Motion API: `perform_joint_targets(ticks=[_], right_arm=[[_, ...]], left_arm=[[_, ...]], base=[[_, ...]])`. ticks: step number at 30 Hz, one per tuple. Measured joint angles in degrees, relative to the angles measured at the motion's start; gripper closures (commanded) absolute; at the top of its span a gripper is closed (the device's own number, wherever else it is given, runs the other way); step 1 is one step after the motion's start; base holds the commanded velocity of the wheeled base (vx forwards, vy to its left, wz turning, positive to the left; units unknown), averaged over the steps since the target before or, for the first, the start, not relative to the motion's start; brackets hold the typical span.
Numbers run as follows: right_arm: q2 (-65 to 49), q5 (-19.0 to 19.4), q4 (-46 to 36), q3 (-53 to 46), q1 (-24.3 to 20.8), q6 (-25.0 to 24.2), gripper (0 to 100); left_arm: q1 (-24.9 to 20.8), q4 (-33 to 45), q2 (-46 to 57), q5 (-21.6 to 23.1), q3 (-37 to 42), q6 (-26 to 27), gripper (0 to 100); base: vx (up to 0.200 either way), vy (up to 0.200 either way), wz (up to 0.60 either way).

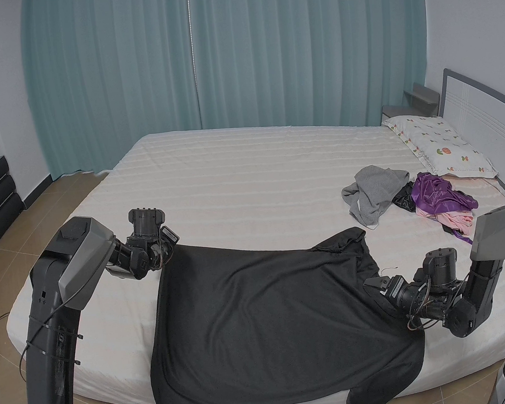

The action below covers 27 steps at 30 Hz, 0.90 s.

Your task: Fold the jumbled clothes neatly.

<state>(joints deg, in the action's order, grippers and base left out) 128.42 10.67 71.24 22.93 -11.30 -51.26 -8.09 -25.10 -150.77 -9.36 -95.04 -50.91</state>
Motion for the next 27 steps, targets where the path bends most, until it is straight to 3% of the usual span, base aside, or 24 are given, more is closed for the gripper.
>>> perform_joint_targets(ticks=[11, 27], right_arm=[[3.8, -4.6, -3.4, 13.9, -0.4, 1.9, 0], [16.8, -9.3, -16.8, 43.0, 1.6, 13.1, 0]], left_arm=[[1.5, -3.8, 1.2, -0.8, -0.9, -0.5, 100], [3.4, -6.6, 1.6, -2.5, -0.7, -0.9, 100]], base=[[0.000, 0.000, 0.00], [0.000, 0.000, 0.00]])
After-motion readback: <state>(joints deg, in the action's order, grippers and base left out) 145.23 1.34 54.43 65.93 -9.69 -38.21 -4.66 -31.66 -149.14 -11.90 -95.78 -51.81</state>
